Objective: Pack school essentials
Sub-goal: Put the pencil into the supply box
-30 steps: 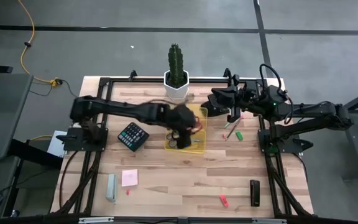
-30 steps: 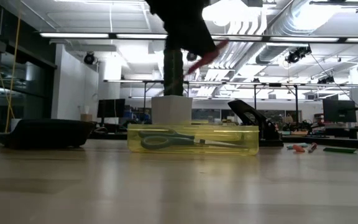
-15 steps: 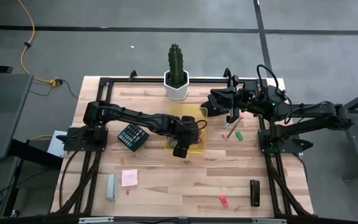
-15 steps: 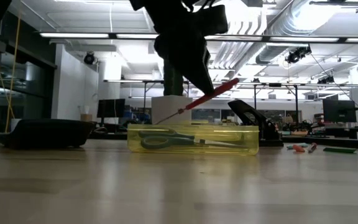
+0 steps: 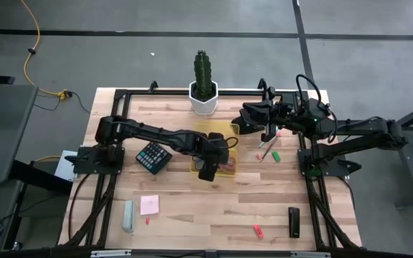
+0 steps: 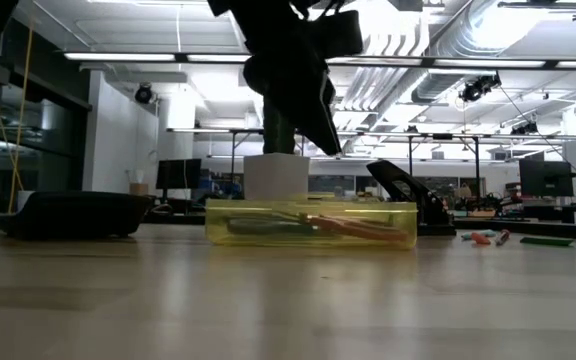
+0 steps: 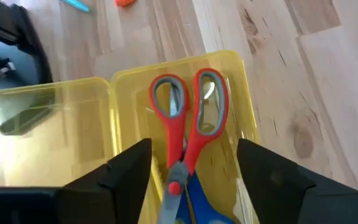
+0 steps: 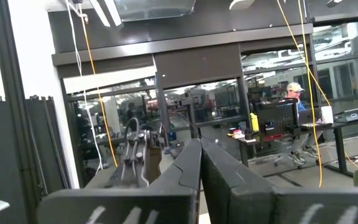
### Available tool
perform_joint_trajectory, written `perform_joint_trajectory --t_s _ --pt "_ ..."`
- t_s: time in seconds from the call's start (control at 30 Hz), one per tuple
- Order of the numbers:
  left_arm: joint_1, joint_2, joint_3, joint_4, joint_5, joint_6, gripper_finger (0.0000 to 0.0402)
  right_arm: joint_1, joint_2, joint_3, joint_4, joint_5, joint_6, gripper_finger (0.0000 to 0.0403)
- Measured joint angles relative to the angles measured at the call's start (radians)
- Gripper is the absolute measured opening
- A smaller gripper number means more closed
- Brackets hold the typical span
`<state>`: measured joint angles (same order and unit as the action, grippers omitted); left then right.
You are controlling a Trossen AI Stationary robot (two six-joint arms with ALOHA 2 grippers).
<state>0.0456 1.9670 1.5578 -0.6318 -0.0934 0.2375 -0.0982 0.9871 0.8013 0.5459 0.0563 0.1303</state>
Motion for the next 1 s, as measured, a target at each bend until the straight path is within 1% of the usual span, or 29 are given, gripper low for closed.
perform_joint_trajectory --t_s 0.1,0.27,0.4,0.47,0.5,0.57,0.7,0.77,0.83,0.93,1.0 --pt "0.0 -0.047 0.021 -0.087 0.002 -0.034 0.0238 0.0 0.0 0.0 -0.004 0.0 0.0 0.0" --pt "0.024 -0.163 0.025 -0.209 0.012 -0.202 0.0235 0.0 0.0 0.0 -0.021 0.0 0.0 0.0" --pt "0.042 -0.3 0.025 -0.174 0.002 -0.308 0.0229 0.0 0.0 0.0 -0.05 0.0 0.0 0.0" --pt "0.035 -0.371 0.02 -0.099 -0.012 -0.341 0.0226 0.0 0.0 0.0 -0.065 0.0 0.0 0.0" --pt "0.028 -0.411 -0.003 -0.04 -0.021 -0.357 0.0225 0.0 0.0 0.0 -0.068 0.0 0.0 0.0" --pt "0.009 -0.501 -0.088 0.125 -0.05 -0.38 0.0222 0.0 0.0 0.0 -0.078 0.0 0.001 0.0" --pt "-0.023 -0.703 -0.354 0.481 -0.106 -0.429 0.0217 0.0 0.0 0.0 -0.086 -0.032 0.002 0.0" --pt "-0.032 -0.8 -0.499 0.625 -0.11 -0.461 0.0215 0.001 0.0 0.0 -0.088 -0.048 0.006 0.0" --pt "-0.044 -0.878 -0.615 0.766 -0.106 -0.478 0.0214 0.001 0.0 0.0 -0.096 -0.061 0.023 0.0" --pt "-0.056 -0.979 -0.739 0.872 -0.093 -0.482 0.0214 0.001 0.0 0.0 -0.108 -0.064 0.031 0.0" --pt "-0.054 -1.03 -0.782 0.879 -0.098 -0.482 0.0214 0.001 0.0 0.0 -0.113 -0.064 0.027 0.0"
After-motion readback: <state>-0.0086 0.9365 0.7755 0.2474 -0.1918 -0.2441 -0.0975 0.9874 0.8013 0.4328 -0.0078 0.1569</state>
